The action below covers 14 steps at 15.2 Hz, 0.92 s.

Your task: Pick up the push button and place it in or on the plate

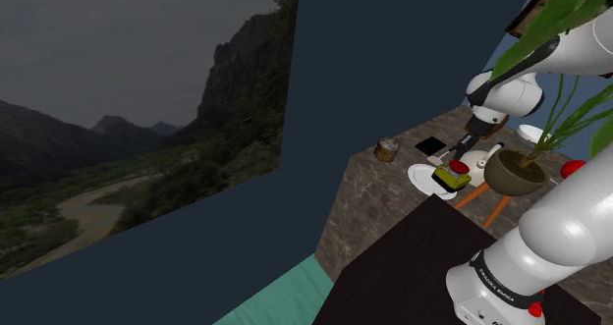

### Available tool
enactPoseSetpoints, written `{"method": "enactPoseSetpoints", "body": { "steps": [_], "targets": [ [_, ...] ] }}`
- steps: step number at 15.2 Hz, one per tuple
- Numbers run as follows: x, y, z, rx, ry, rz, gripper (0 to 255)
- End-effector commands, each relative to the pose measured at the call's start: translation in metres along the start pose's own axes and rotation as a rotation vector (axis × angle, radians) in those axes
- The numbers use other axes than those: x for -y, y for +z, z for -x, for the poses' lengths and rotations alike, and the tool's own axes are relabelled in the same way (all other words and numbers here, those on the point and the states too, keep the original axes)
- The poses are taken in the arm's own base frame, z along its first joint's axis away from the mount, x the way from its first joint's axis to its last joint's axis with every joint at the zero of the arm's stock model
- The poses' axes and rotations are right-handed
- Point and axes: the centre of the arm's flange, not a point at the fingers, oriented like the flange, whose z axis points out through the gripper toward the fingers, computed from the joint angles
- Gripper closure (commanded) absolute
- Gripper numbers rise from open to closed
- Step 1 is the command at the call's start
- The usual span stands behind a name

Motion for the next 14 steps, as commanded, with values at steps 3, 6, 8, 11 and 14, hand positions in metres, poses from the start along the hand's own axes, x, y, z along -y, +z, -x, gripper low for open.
{"method": "enactPoseSetpoints", "body": {
  "steps": [3, 6, 8, 11, 14],
  "targets": [
    [-0.018, 0.015, -0.010, 0.024, -0.048, 0.022, 0],
    [-0.043, 0.035, -0.026, 0.058, -0.119, 0.055, 0],
    [-0.043, 0.046, -0.025, 0.058, -0.119, 0.055, 0],
    [-0.044, 0.062, -0.025, 0.058, -0.119, 0.055, 0],
    [-0.045, 0.075, -0.024, 0.058, -0.119, 0.055, 0]
  ]
}}
